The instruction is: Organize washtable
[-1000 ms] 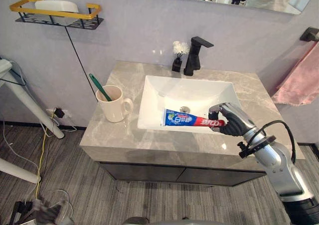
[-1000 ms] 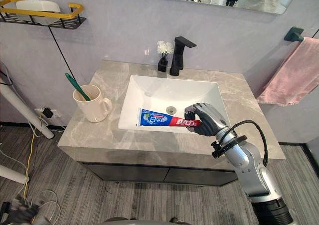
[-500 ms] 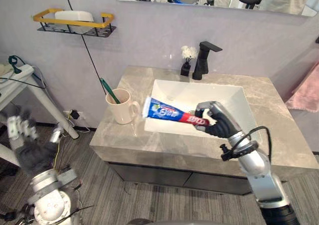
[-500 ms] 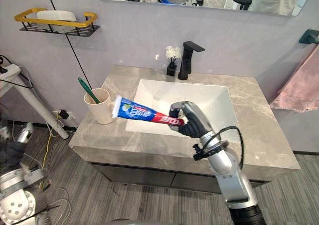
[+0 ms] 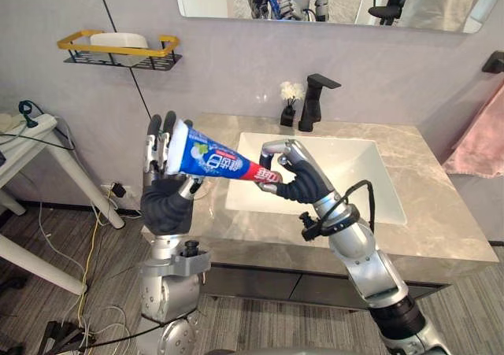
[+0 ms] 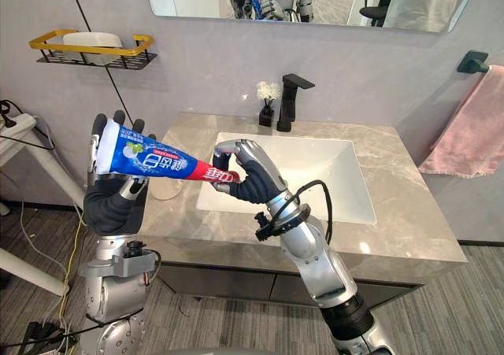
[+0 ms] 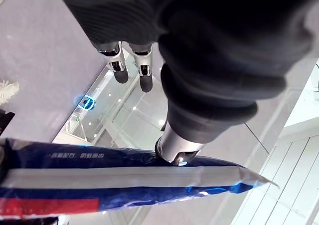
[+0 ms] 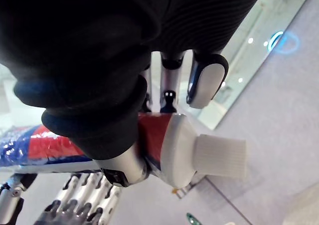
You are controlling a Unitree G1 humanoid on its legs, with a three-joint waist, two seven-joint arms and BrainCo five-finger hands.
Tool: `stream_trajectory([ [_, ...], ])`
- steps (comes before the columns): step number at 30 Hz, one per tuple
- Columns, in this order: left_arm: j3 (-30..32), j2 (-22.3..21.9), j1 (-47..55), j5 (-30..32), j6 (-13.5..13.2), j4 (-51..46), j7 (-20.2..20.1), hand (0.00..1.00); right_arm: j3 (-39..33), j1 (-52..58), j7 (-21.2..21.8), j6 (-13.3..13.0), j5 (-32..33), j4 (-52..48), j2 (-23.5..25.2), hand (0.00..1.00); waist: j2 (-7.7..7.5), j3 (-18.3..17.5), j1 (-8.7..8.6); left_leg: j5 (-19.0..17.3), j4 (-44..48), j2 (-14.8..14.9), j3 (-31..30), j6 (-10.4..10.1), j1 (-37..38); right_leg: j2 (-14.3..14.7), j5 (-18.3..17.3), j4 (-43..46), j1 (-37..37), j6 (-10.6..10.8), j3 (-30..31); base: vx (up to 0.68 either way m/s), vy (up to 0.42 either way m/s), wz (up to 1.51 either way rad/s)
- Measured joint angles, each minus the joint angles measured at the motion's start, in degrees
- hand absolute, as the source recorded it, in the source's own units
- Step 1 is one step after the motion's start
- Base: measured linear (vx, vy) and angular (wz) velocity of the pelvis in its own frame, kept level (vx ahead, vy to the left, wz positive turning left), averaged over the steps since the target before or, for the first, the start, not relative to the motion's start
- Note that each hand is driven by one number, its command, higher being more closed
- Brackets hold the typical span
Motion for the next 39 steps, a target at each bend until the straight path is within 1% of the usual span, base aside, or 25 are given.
stream_trajectory([
  [3, -1.13, 0.69, -0.1, -1.01, 0.12, 0.66, 0.65, 0.0, 0.73, -0.11, -0.76, 0.66, -0.12, 1.22, 0.03, 1.0, 0.16, -0.91, -0.09, 0.0, -0.01, 0.02, 0.14, 0.0, 0.08, 0.04, 0.0, -0.03, -0.06, 0.0, 0.04, 0.0, 0.0, 0.0],
  [8, -3.73, 1.54, -1.22, -1.47, 0.35, 0.95, 1.01, 0.0, 1.79, -0.72, -1.03, 1.78, -0.16, 2.32, 0.01, 1.0, 0.09, -1.04, -0.1, 0.0, 0.0, 0.15, 0.33, 0.0, 0.06, 0.17, 0.11, -0.03, -0.03, -0.16, 0.23, -0.02, 0.004, -0.01],
  [11, -5.47, 2.42, -2.22, -2.19, 0.32, 1.08, 1.2, 0.0, 2.84, -1.78, -1.98, 1.85, -0.15, 3.61, 0.03, 1.0, -0.08, -1.16, -0.12, 0.02, 0.01, 0.29, 0.55, 0.02, 0.06, 0.33, 0.22, -0.05, -0.02, -0.33, 0.4, -0.05, 0.009, -0.03],
  [20, -9.2, 2.46, -2.37, -2.09, 0.45, 3.24, 1.45, 0.0, 3.14, -3.11, -3.0, 2.17, 0.12, 6.09, 0.06, 1.0, -0.08, -1.18, -0.05, 0.16, -0.03, 0.34, 0.57, 0.18, 0.04, 0.42, 0.28, -0.08, -0.05, -0.39, 0.42, 0.0, 0.001, 0.0],
  [23, -9.87, 2.48, -2.37, -1.77, 0.47, 4.47, 1.64, 0.0, 3.08, -3.26, -2.98, 2.17, 1.0, 6.1, 0.12, 1.0, -0.07, -1.18, -0.07, 0.16, -0.08, 0.33, 0.6, 0.19, 0.04, 0.42, 0.28, -0.08, -0.1, -0.39, 0.48, 0.0, 0.0, 0.0],
  [26, -10.44, 2.77, -2.35, 0.34, 0.9, 6.79, 1.63, 0.0, 3.0, -3.26, -2.89, 2.22, 3.31, 6.14, 0.52, 1.0, -0.07, -1.18, -0.07, 0.21, -0.12, 0.34, 0.64, 0.24, 0.02, 0.44, 0.28, -0.08, -0.15, -0.39, 0.54, 0.0, 0.0, 0.0],
  [31, -9.53, 2.66, -1.91, 3.8, 2.07, 9.73, 1.62, 0.0, 2.13, -3.27, -2.58, 2.27, 7.46, 6.14, 2.3, 1.0, -0.07, -1.18, -0.08, 0.23, -0.18, 0.42, 0.82, 0.24, 0.05, 0.52, 0.28, -0.08, -0.24, -0.4, 0.76, 0.0, 0.0, 0.0],
  [36, -5.04, 2.35, -1.37, 5.99, 2.42, 12.19, 1.79, 0.0, 0.85, -3.26, -1.64, 2.24, 9.53, 6.13, 2.94, 1.0, -0.08, -1.18, -0.1, 0.61, -0.8, 0.55, 0.91, 0.29, 0.17, 0.64, 0.3, -0.08, -0.47, -0.44, 0.87, 0.0, 0.0, 0.0],
  [39, -1.98, 1.25, 0.46, 7.32, 2.42, 12.38, 2.03, 0.0, -0.83, -3.25, -1.61, 2.24, 10.69, 6.13, 3.45, 1.0, -0.08, -1.18, -0.1, 0.71, -0.98, 0.58, 0.97, 0.28, 0.16, 0.68, 0.34, -0.08, -0.71, -0.49, 0.92, 0.0, 0.0, 0.0],
])
